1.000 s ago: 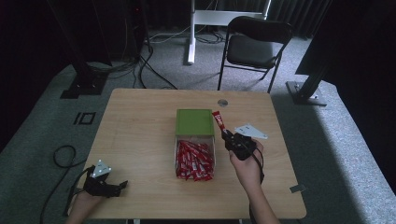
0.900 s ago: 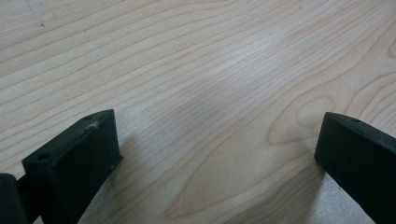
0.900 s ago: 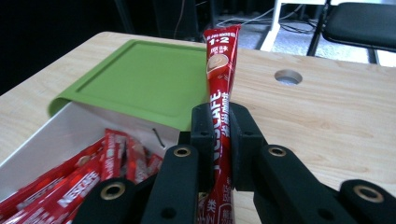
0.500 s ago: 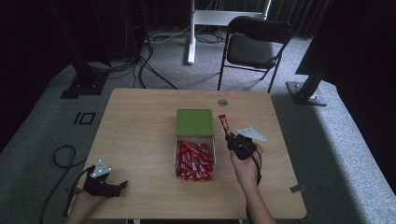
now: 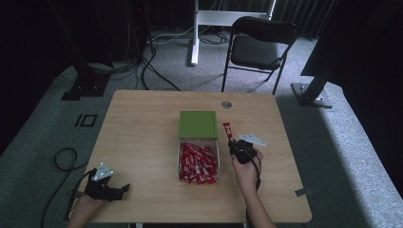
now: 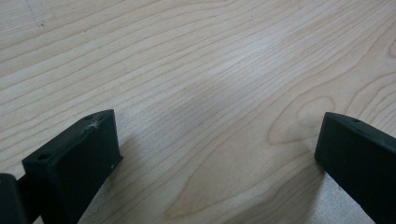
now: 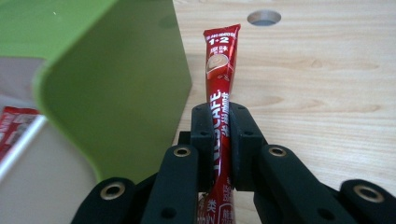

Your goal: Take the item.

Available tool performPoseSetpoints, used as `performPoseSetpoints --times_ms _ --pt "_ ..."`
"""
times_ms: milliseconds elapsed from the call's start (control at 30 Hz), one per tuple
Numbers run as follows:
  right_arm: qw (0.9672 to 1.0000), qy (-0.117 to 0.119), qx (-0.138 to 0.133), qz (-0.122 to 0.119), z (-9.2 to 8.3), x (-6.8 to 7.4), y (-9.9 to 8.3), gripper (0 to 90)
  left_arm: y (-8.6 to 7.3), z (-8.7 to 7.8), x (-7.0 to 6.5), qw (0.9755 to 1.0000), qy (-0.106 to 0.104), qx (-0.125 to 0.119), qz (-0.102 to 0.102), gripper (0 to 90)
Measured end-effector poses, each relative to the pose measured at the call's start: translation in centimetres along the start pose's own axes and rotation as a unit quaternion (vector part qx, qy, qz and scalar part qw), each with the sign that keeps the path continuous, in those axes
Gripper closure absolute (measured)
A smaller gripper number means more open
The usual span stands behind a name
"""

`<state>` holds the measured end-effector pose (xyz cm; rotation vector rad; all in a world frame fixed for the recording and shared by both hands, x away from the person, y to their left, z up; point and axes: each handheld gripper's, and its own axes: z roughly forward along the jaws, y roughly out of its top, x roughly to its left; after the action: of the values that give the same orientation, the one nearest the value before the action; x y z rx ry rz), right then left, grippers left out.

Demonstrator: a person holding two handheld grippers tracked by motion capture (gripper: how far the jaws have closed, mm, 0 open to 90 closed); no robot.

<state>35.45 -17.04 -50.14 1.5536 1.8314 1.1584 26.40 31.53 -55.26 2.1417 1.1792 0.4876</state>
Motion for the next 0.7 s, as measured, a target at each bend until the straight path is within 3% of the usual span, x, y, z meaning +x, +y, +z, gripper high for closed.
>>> performPoseSetpoints --times_ms 333,700 --pt "0.9995 -0.009 0.022 0.022 1.9 -0.3 -1.4 82.3 0.0 0.0 0.0 1.0000 0.000 0.000 0.000 0.8" --pt "0.9991 -0.018 0.029 0.023 3.6 -0.4 -2.7 82.0 0.0 0.0 0.0 1.0000 0.000 0.000 -0.001 0.8"
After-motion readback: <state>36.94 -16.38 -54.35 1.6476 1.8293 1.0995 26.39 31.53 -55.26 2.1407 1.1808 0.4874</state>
